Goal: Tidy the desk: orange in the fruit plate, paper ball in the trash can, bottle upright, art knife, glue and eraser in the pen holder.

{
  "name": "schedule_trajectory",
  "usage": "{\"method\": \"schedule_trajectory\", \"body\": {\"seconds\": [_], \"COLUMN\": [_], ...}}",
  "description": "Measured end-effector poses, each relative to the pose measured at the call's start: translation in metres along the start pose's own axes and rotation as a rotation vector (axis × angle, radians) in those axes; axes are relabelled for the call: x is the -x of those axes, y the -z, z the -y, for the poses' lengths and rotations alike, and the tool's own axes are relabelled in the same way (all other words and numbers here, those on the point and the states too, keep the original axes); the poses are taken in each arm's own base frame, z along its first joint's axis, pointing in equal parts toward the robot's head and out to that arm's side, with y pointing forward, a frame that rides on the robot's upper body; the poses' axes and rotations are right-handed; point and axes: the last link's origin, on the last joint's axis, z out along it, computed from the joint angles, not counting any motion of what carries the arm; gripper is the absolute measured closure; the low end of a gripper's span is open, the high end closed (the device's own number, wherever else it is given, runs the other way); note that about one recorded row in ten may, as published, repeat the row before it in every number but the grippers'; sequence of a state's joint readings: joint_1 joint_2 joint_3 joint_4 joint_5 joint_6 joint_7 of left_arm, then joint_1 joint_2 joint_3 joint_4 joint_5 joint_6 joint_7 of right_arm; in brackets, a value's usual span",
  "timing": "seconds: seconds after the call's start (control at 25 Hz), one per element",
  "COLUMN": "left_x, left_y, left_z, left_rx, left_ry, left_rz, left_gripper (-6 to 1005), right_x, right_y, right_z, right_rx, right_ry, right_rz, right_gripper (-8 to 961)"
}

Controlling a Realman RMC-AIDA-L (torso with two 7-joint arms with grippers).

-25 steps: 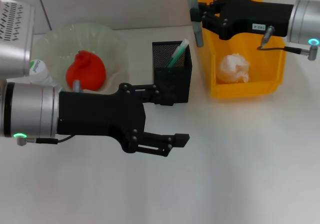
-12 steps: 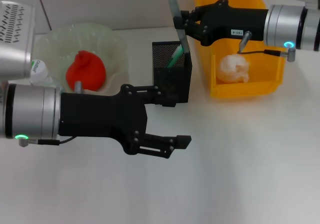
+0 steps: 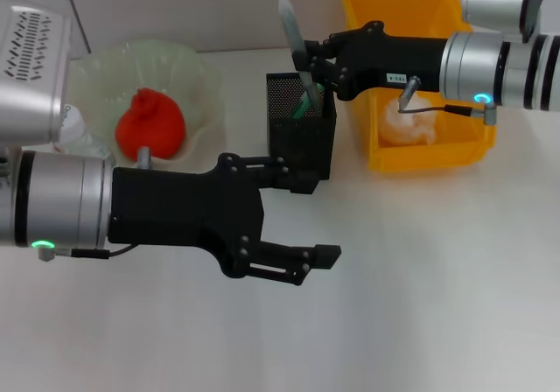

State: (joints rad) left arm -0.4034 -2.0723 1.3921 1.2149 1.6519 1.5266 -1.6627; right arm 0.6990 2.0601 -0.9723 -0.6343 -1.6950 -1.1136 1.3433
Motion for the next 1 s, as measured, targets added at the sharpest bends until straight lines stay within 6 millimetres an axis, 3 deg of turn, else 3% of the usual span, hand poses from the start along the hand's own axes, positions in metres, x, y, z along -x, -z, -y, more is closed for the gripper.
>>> {"method": "schedule_trajectory", "body": {"seconds": [1.0], "left_x": [0.000], "left_y": [-0.003], "left_z": [-0.001], "left_rx": [0.007], "left_ry": [-0.003], "left_rz": [0.002], "left_gripper": [154], "right_x": [-0.005], "right_y": [-0.012], "right_z": [0.001], "right_rx": [-0.023], "right_ry": [0.004], "right_rz": [-0.019], "right_gripper": [823]}}
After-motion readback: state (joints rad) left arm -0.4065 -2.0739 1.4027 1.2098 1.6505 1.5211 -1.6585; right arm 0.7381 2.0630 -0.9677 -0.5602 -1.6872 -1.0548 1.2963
